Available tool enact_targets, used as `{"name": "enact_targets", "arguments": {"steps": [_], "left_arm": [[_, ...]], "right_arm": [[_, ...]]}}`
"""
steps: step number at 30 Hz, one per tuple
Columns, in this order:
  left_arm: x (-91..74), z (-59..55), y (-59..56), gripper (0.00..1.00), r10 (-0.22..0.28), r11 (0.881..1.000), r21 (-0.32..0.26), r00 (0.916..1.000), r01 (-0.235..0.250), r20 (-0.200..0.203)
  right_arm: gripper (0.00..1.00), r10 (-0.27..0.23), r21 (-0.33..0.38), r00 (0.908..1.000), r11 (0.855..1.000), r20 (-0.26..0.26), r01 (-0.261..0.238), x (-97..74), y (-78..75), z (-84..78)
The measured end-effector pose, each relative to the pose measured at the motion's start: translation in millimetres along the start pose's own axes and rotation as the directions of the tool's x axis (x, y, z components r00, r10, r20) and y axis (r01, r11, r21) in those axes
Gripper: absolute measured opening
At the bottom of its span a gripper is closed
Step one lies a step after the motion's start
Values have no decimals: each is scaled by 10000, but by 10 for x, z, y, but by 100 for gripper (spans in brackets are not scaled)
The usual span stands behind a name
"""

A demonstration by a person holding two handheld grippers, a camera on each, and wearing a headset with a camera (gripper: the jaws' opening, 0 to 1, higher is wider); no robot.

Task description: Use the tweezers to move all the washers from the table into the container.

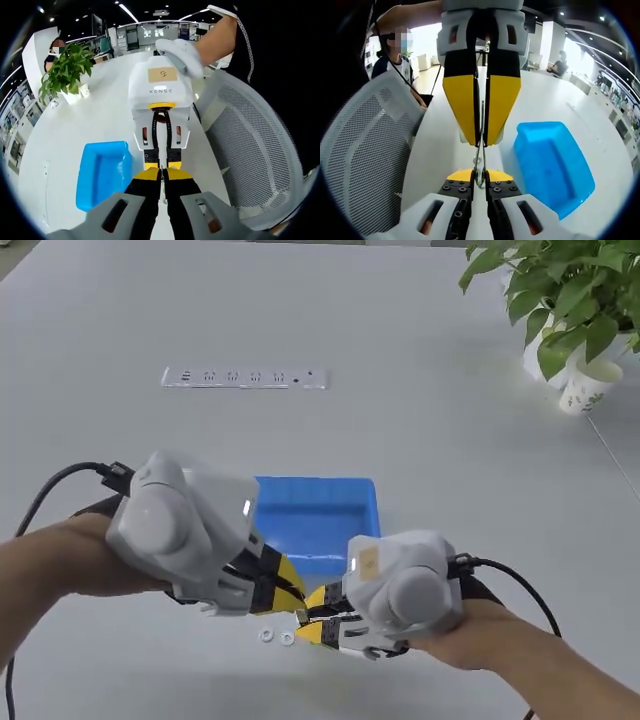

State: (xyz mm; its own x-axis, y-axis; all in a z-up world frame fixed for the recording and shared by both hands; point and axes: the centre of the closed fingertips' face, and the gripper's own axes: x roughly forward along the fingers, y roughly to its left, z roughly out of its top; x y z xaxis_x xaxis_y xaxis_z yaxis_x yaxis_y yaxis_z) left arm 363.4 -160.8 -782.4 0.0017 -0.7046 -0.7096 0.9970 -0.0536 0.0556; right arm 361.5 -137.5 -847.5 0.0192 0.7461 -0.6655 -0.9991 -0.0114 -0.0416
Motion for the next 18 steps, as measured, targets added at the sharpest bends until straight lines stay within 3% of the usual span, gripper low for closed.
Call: {"name": "enact_targets", "arguments": {"steps": [18], "left_arm": [[-263, 243, 144, 6, 23, 9994, 346, 10000, -24, 42]], "right_arm": [[10, -46, -200, 9999, 9998, 160, 49, -216, -149, 274]]}}
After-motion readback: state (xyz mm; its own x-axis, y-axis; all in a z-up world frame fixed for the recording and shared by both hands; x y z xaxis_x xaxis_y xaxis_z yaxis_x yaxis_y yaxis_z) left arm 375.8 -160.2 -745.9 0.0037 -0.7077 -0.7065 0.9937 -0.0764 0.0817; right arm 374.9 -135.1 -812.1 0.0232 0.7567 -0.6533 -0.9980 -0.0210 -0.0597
